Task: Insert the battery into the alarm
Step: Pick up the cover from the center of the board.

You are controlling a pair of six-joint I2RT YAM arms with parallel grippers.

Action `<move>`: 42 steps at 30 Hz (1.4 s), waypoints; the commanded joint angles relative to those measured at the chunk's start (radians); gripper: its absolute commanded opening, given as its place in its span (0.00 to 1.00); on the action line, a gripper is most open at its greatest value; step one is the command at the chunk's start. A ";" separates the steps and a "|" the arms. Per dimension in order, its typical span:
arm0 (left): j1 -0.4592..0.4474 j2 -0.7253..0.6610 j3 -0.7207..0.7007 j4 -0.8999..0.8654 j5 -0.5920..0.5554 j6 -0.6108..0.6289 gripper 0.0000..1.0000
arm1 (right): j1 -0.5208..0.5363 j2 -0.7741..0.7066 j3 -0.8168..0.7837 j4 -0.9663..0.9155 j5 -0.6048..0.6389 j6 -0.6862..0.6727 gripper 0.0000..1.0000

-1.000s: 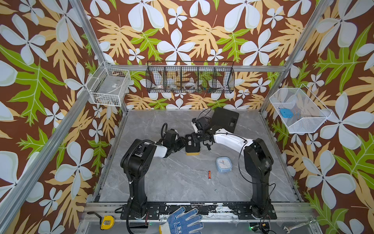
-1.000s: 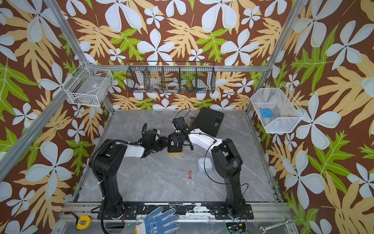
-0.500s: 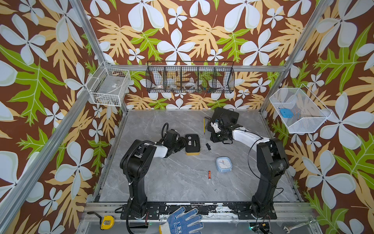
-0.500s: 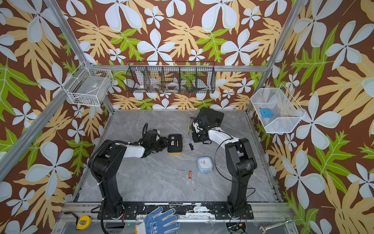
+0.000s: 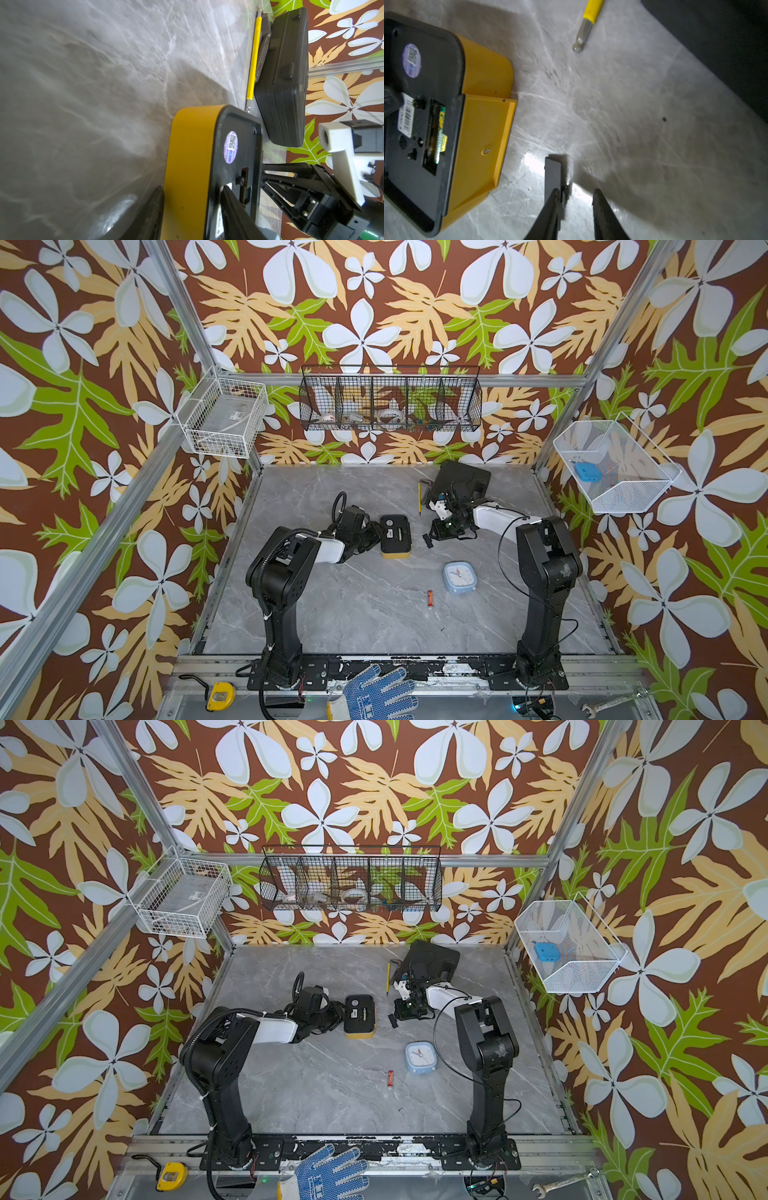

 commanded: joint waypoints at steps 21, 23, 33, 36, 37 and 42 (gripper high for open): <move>-0.003 0.029 0.004 -0.171 -0.021 0.024 0.46 | 0.002 0.017 -0.024 0.016 -0.062 0.029 0.20; -0.004 0.029 0.004 -0.173 -0.021 0.023 0.46 | 0.002 0.020 -0.027 0.013 -0.062 0.031 0.19; -0.003 0.030 0.004 -0.180 -0.027 0.023 0.46 | 0.002 0.012 -0.039 0.011 -0.056 0.032 0.08; -0.002 0.031 0.003 -0.181 -0.027 0.023 0.46 | 0.003 0.007 -0.046 0.012 -0.053 0.032 0.03; -0.003 0.031 0.004 -0.181 -0.027 0.023 0.46 | 0.002 0.006 -0.048 0.014 -0.057 0.035 0.02; -0.004 0.025 0.002 -0.181 -0.030 0.023 0.46 | 0.002 -0.005 -0.060 0.020 -0.076 0.043 0.00</move>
